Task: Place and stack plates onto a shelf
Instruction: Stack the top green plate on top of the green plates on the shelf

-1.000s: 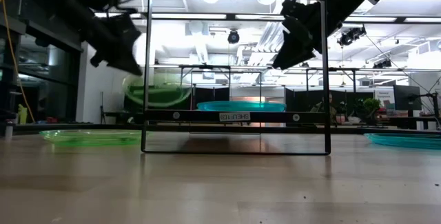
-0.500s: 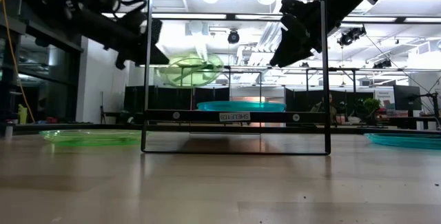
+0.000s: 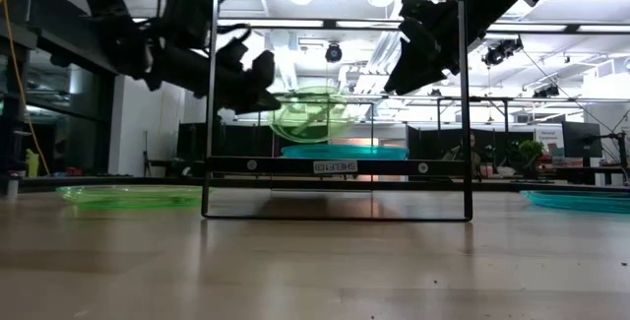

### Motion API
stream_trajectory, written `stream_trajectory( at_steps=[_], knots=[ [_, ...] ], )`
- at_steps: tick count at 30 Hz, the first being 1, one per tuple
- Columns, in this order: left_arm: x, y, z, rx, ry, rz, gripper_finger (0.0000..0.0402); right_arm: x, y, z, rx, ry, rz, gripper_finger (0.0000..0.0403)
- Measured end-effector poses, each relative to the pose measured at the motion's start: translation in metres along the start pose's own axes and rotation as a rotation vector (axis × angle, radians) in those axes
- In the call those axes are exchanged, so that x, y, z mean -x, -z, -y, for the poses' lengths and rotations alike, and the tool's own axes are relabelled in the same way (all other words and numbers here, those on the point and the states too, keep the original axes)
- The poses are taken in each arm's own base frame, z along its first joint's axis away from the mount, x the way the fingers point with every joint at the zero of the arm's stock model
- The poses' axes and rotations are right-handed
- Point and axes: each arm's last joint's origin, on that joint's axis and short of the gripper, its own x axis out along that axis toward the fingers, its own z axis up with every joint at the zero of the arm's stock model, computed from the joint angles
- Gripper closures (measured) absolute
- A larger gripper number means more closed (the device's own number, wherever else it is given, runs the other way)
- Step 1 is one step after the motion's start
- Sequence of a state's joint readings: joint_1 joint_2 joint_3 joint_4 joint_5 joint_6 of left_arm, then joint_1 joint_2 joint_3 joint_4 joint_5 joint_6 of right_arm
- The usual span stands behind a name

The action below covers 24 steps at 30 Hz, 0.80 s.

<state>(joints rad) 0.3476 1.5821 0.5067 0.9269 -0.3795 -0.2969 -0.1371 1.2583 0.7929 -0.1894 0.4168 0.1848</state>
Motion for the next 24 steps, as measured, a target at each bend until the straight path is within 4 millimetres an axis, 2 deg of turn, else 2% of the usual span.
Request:
stream_trajectory(
  at_steps=[11, 24],
  knots=[
    [-0.036, 0.014, 0.011, -0.002, -0.007, -0.037, 0.0401, 0.000, -0.001, 0.000, -0.003, -0.001, 0.007, 0.0175],
    [-0.040, 0.018, 0.011, -0.067, -0.010, -0.049, 0.0394, 0.000, -0.001, 0.000, -0.002, -0.001, 0.007, 0.0175]
  ],
)
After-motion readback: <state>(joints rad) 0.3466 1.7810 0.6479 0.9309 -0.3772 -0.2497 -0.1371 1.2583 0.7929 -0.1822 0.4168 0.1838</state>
